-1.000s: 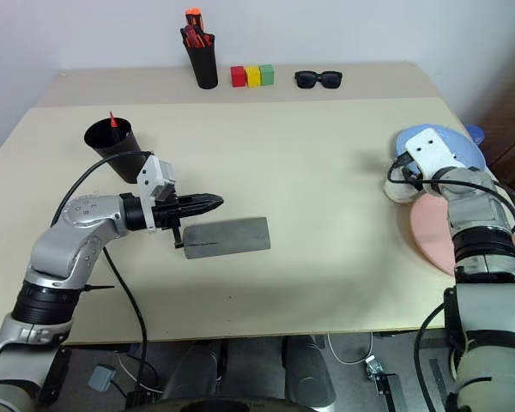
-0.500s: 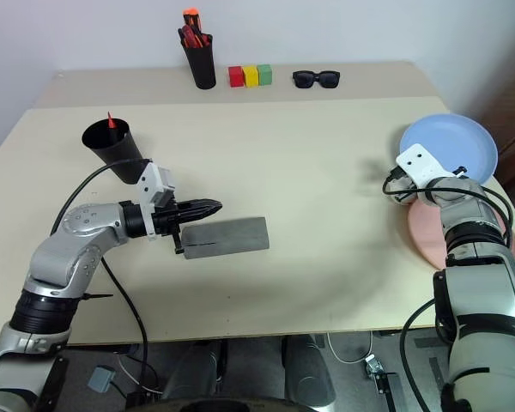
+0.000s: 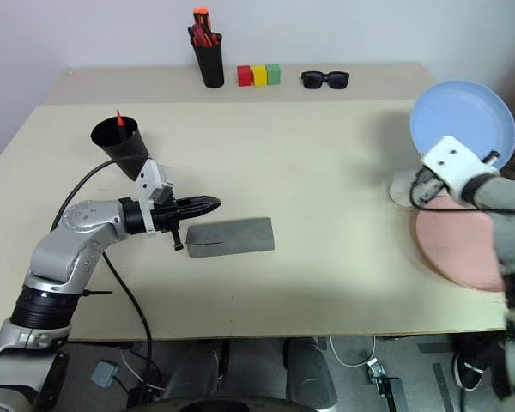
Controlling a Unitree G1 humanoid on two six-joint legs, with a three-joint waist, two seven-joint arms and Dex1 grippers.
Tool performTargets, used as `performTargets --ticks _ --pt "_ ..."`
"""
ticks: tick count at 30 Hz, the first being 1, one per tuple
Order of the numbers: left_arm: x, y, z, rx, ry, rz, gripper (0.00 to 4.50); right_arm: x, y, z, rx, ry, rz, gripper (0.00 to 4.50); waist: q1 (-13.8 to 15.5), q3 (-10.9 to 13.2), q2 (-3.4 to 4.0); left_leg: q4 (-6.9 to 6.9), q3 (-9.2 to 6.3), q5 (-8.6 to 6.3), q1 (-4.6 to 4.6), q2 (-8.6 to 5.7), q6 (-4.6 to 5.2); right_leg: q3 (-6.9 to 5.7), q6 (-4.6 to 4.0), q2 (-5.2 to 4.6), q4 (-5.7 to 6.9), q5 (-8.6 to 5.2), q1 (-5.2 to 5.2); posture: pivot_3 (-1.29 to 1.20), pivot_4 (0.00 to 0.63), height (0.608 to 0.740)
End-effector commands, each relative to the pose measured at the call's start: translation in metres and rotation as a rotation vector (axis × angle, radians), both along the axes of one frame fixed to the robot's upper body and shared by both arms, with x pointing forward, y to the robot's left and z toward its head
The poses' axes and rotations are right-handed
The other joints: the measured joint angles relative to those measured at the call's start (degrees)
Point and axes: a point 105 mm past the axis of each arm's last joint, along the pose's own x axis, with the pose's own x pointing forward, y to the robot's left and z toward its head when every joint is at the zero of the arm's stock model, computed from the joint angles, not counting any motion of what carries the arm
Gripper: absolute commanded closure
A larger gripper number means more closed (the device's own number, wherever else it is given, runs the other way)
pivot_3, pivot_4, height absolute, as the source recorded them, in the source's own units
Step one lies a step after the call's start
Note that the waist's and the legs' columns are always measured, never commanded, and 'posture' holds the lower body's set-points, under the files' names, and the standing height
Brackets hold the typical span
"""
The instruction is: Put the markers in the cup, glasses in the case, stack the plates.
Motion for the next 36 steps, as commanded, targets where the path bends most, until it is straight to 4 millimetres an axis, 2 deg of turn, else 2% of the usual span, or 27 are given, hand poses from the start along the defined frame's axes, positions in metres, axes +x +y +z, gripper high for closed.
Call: performTargets --ticks 1,6,7,9,14,17,21,23,28,31,34,36 --pt "-0.002 -0.01 0.008 0.0 -0.036 -0.067 4.5 -0.038 0.0 0.018 0.001 0.034 -0.009 4.45 0.1 0.0 0.01 0.01 0.0 0.0 0.01 0.0 0.0 0.0 -0.01 0.0 -0.01 -0.01 0.02 0.0 0.15 0.74" --pt "0.002 -0.022 0.008 -0.002 -0.028 -0.124 4.5 -0.078 -0.013 -0.008 -0.011 0.201 -0.088 4.45 -0.2 0.0 0.01 0.21 0.12 0.0 0.06 0.0 0.0 0.05 -0.23 -0.01 -0.03 -0.1 0.11 0.0 0.15 0.74" --pt "0.003 -0.023 0.008 -0.002 -0.028 -0.13 4.5 -0.082 -0.012 -0.013 -0.002 0.227 -0.089 4.19 -0.3 0.0 0.0 0.24 0.13 0.0 0.06 0.0 0.0 0.05 -0.23 -0.02 -0.02 -0.1 0.12 0.0 0.15 0.74" --pt "0.005 -0.026 0.009 -0.003 -0.03 -0.135 4.5 -0.081 -0.006 -0.015 0.026 0.215 -0.083 3.53 -0.8 0.0 0.01 0.27 0.13 0.0 0.07 0.01 0.0 0.05 -0.23 0.0 -0.01 -0.1 0.12 0.0 0.15 0.74" --pt "0.007 -0.027 0.012 -0.01 -0.034 -0.131 4.5 -0.056 0.015 0.003 0.09 0.068 -0.036 1.05 -1.6 0.0 0.0 0.35 0.12 0.0 0.06 0.01 0.0 0.05 -0.24 -0.01 0.02 -0.05 0.13 0.0 0.15 0.74" --pt "0.006 -0.025 0.012 -0.014 -0.035 -0.116 4.5 -0.032 0.03 0.001 0.152 0.018 -0.003 1.05 -1.4 0.0 -0.01 0.36 0.11 0.0 0.06 0.02 0.0 0.05 -0.26 0.0 0.04 -0.03 0.13 0.0 0.15 0.74" --pt "0.001 -0.023 0.016 -0.034 -0.038 -0.093 4.5 0.009 0.039 -0.021 0.145 -0.014 -0.025 1.05 -1.4 0.0 -0.04 0.37 0.09 0.0 0.01 0.01 0.0 0.05 -0.24 -0.02 0.01 -0.02 0.13 0.0 0.15 0.74" --pt "-0.005 -0.022 0.019 -0.042 -0.037 -0.096 4.5 0.025 0.035 -0.033 0.122 -0.018 -0.062 1.05 -1.3 0.0 -0.03 0.33 0.09 0.0 -0.01 0.01 0.0 0.05 -0.23 -0.02 0.0 -0.02 0.1 0.0 0.15 0.74" --pt "-0.02 -0.023 0.019 -0.051 -0.025 -0.102 4.5 0.05 0.018 -0.053 0.034 -0.035 -0.141 1.05 -1.2 0.0 0.02 0.24 0.08 0.0 -0.04 0.0 0.0 0.05 -0.04 -0.02 -0.02 0.04 0.06 0.0 0.15 0.74" --pt "-0.022 -0.022 0.016 -0.055 -0.012 -0.081 4.5 0.052 0.016 -0.053 -0.021 -0.05 -0.129 1.9 -1.2 0.0 0.02 0.22 0.08 0.0 -0.02 0.0 0.0 0.04 -0.04 -0.02 -0.02 0.04 0.06 0.0 0.15 0.74" --pt "-0.022 -0.022 0.015 -0.062 -0.007 -0.075 4.5 0.051 0.018 -0.042 -0.015 -0.089 -0.115 3.45 -1.3 0.0 0.02 0.2 0.07 0.0 0.0 0.0 0.0 0.04 -0.03 -0.01 -0.01 0.05 0.06 0.0 0.15 0.74" --pt "-0.021 -0.024 0.013 -0.064 -0.002 -0.079 4.5 0.042 0.014 -0.023 -0.026 -0.135 -0.131 4.35 -1.3 0.0 0.03 0.2 0.07 0.0 0.0 0.0 0.0 0.05 -0.03 -0.01 0.0 0.05 0.06 0.0 0.15 0.74"
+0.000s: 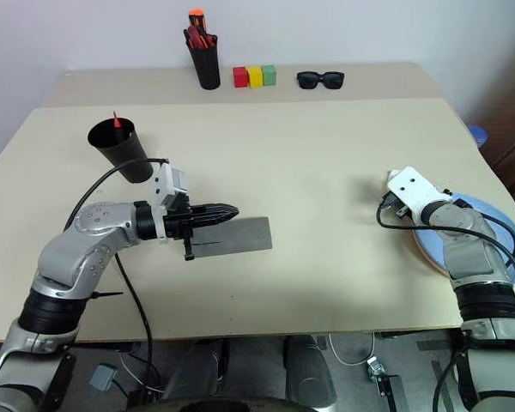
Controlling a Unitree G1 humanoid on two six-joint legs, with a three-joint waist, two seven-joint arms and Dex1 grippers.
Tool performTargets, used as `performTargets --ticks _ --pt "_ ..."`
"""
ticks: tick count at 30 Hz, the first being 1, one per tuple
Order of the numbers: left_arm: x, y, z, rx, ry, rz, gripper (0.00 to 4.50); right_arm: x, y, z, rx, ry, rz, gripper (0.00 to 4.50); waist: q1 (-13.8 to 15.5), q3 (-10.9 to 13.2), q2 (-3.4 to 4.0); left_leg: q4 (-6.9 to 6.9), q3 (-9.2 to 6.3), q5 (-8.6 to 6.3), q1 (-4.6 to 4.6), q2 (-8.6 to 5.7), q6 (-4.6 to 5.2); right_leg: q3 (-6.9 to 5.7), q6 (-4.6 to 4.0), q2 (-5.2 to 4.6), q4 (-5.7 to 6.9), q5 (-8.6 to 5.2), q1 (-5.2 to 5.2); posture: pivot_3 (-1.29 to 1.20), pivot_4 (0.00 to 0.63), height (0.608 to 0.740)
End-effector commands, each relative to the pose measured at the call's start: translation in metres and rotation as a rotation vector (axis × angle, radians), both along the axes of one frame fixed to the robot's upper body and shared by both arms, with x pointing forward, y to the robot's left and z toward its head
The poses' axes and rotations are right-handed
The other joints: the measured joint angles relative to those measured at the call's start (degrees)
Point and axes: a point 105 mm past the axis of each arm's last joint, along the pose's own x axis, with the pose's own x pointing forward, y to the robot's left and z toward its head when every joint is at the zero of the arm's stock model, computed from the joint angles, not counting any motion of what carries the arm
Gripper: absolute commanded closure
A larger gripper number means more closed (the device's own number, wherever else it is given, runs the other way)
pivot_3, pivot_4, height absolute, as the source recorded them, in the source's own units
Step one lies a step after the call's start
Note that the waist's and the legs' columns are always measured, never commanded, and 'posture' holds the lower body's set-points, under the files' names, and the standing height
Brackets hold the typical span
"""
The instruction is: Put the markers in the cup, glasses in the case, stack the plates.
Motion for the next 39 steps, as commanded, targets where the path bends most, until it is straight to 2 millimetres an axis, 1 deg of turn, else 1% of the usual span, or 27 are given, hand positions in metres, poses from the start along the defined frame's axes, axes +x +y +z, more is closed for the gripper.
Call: performTargets --ticks 1,3,5,7,9,10,12,14,15,16,17,18,22,24,27,31,33,35,37,39 --pt "-0.001 -0.002 0.009 -0.023 -0.03 -0.012 4.5 -0.013 -0.008 0.047 -0.033 -0.121 -0.02 4.35 0.1 0.0 0.05 0.0 0.0 0.0 0.01 0.0 0.0 0.0 0.0 0.0 0.01 0.0 0.0 0.0 0.15 0.74" --pt "0.001 -0.002 0.008 -0.024 -0.029 -0.012 4.5 -0.025 -0.01 0.06 -0.013 -0.136 -0.034 4.35 0.2 0.0 0.05 -0.02 0.0 0.0 0.0 0.0 0.0 0.0 0.02 0.0 0.01 -0.01 -0.01 0.0 0.15 0.74" --pt "0.004 -0.002 0.007 -0.027 -0.026 -0.013 4.5 -0.045 -0.016 0.071 0.018 -0.13 -0.054 4.35 0.4 0.0 0.05 -0.01 -0.01 0.0 -0.01 0.0 0.0 0.0 0.02 0.0 0.0 -0.01 0.0 0.0 0.15 0.74" --pt "0.007 -0.001 0.006 -0.029 -0.022 -0.014 4.5 -0.068 -0.028 0.076 0.007 -0.098 -0.093 4.35 0.9 0.0 0.04 -0.02 -0.02 0.0 -0.01 0.0 0.0 -0.01 0.03 0.0 0.0 -0.01 0.01 0.0 0.15 0.74" --pt "0.01 0.0 0.005 -0.032 -0.017 -0.013 4.5 -0.087 -0.035 0.073 0.005 -0.041 -0.116 4.35 1.3 0.0 0.01 -0.04 -0.03 -0.01 0.0 0.0 0.02 -0.01 0.04 0.01 -0.02 -0.03 0.02 0.0 0.15 0.74" --pt "0.011 0.001 0.005 -0.033 -0.015 -0.013 4.5 -0.093 -0.035 0.071 0.011 -0.018 -0.119 4.35 1.3 0.0 0.01 -0.03 -0.01 -0.01 0.0 0.0 0.02 0.0 0.03 0.01 -0.03 -0.03 0.02 0.0 0.15 0.74" --pt "0.013 0.001 0.003 -0.034 -0.012 -0.013 4.5 -0.106 -0.037 0.059 0.017 0.055 -0.122 4.35 1.3 0.0 0.02 -0.02 0.0 -0.01 0.03 0.0 0.02 0.0 -0.03 0.0 -0.03 -0.06 0.04 0.0 0.15 0.74" --pt "0.014 0.001 0.0 -0.034 -0.009 -0.012 4.5 -0.112 -0.038 0.053 0.021 0.081 -0.133 3.63 1.1 0.0 0.02 0.01 0.03 -0.01 0.04 0.0 0.02 0.01 -0.16 0.0 -0.03 -0.13 0.04 0.0 0.15 0.74" --pt "0.016 0.002 0.0 -0.033 -0.008 -0.004 4.5 -0.112 -0.036 0.053 0.024 0.076 -0.131 3.27 1.1 0.0 0.02 0.04 0.06 -0.01 0.05 0.0 0.02 0.03 -0.17 0.0 -0.03 -0.13 0.04 0.0 0.15 0.74" --pt "0.018 0.003 -0.001 -0.03 -0.012 0.009 4.5 -0.111 -0.033 0.055 0.017 0.059 -0.124 2.8 1.0 0.0 0.02 0.06 0.09 -0.01 0.05 0.0 0.02 0.04 -0.18 -0.01 -0.02 -0.12 0.04 0.0 0.15 0.74" --pt "0.02 0.005 -0.001 -0.028 -0.021 0.027 4.5 -0.109 -0.03 0.059 0.007 0.034 -0.108 2.24 1.0 0.0 0.02 0.11 0.1 -0.01 0.04 0.0 0.02 0.04 -0.19 -0.01 -0.02 -0.11 0.05 0.0 0.15 0.74" --pt "0.023 0.008 0.0 -0.029 -0.028 0.054 4.5 -0.105 -0.025 0.064 0.001 0.004 -0.086 1.8 0.9 0.0 0.02 0.14 0.09 -0.01 0.04 0.0 0.02 0.04 -0.19 -0.01 -0.01 -0.11 0.05 0.0 0.15 0.74" --pt "0.035 0.032 0.008 -0.065 -0.056 0.204 4.5 -0.091 -0.01 0.077 0.06 -0.069 -0.007 1.8 0.6 0.0 0.01 0.18 0.08 -0.01 0.03 0.01 0.02 0.04 -0.2 0.0 0.0 -0.1 0.06 0.0 0.15 0.74" --pt "0.035 0.046 0.011 -0.064 -0.086 0.283 4.5 -0.08 -0.005 0.084 0.128 -0.117 0.019 1.8 0.3 0.0 -0.01 0.16 0.06 -0.01 0.03 0.01 0.02 0.03 -0.19 0.0 0.01 -0.1 0.07 0.0 0.15 0.74" --pt "0.029 0.071 0.009 -0.045 -0.111 0.409 4.5 -0.062 0.005 0.09 0.215 -0.167 0.081 1.8 -0.1 0.0 -0.01 0.1 0.06 -0.01 0.03 0.01 0.02 0.04 -0.17 -0.02 -0.01 -0.09 0.07 0.0 0.15 0.74" --pt "0.017 0.108 0.008 -0.06 -0.114 0.607 4.5 -0.044 0.029 0.099 0.375 -0.198 0.218 1.8 -0.1 0.0 -0.01 0.04 0.05 -0.02 0.04 0.02 0.03 0.04 -0.15 -0.01 -0.01 -0.09 0.04 0.0 0.15 0.74" --pt "0.007 0.123 0.006 -0.051 -0.125 0.673 4.5 -0.038 0.047 0.1 0.459 -0.188 0.305 1.8 0.0 0.0 -0.01 0.03 0.04 -0.02 0.04 0.02 0.02 0.03 -0.15 -0.01 0.0 -0.09 0.03 0.0 0.15 0.74" --pt "0.0 0.136 0.001 -0.02 -0.123 0.735 4.5 -0.036 0.065 0.097 0.544 -0.155 0.387 1.8 0.1 0.0 -0.01 0.02 0.03 -0.02 0.03 0.02 0.02 0.03 -0.17 -0.01 -0.01 -0.1 0.04 0.0 0.15 0.74" --pt "-0.004 0.146 -0.004 0.005 -0.119 0.779 4.5 -0.035 0.079 0.091 0.595 -0.115 0.441 1.8 0.4 0.0 -0.01 0.02 0.02 -0.02 0.03 0.02 0.03 0.03 -0.19 -0.01 -0.03 -0.11 0.05 0.0 0.15 0.74" --pt "-0.008 0.155 -0.007 0.019 -0.115 0.813 4.5 -0.034 0.09 0.082 0.608 -0.072 0.475 1.8 0.5 0.0 -0.02 0.03 0.03 -0.02 0.0 0.01 0.02 0.03 -0.2 -0.02 -0.05 -0.11 0.05 0.0 0.15 0.74"
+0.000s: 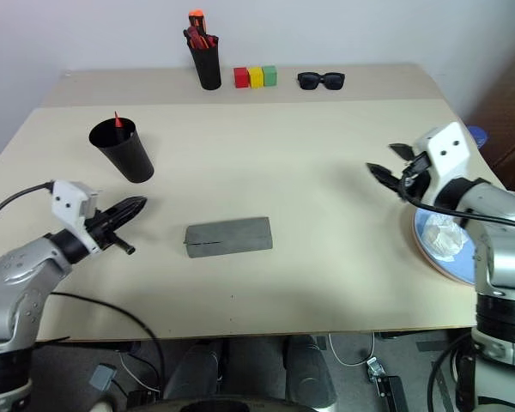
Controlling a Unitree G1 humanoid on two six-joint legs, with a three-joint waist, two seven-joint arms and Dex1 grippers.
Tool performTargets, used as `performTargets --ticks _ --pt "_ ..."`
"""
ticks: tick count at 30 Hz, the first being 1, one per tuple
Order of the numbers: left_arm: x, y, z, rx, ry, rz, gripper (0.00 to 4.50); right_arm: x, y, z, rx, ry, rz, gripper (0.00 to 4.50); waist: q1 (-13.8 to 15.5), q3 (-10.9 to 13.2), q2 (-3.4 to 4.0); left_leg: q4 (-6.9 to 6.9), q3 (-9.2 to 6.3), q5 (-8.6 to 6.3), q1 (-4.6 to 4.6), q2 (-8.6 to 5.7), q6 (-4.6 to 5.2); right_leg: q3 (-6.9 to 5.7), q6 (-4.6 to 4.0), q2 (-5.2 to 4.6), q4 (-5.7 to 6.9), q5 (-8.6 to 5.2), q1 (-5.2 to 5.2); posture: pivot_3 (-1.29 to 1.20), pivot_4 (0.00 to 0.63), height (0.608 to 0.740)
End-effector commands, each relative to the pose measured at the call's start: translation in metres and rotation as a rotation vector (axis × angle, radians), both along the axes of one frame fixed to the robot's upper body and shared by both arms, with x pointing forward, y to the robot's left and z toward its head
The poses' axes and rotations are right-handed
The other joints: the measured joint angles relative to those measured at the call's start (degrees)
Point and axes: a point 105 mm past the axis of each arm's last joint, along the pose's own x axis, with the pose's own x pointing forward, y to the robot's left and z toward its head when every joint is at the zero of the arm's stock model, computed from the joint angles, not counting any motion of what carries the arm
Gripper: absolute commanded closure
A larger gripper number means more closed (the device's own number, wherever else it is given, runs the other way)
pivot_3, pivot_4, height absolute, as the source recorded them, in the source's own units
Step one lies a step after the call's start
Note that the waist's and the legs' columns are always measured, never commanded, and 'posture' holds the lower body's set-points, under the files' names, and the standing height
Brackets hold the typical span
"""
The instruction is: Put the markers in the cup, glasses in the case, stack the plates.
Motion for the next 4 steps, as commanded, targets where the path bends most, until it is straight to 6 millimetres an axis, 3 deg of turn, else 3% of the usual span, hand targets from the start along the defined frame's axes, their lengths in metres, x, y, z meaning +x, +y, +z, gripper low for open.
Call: performTargets --ticks 1,4 --pt "-0.0049 0.0113 0.0125 0.039 -0.054 0.046 4.5 0.0001 0.0143 -0.002 0.014 0.01 0.07 1.8 0.0 0.0 0.0 0.0 0.0 0.0 0.0 0.0 0.0 0.0 0.0 -0.01 0.0 0.0 0.0 0.0 0.15 0.74" --pt "-0.0049 0.0107 0.0128 0.042 -0.059 0.054 4.5 0.0061 0.018 -0.0064 0.005 0.012 0.074 1.8 0.0 0.0 0.0 0.0 0.0 0.0 0.0 0.0 0.0 0.0 -0.02 0.0 0.0 -0.01 -0.01 0.0 0.15 0.74"
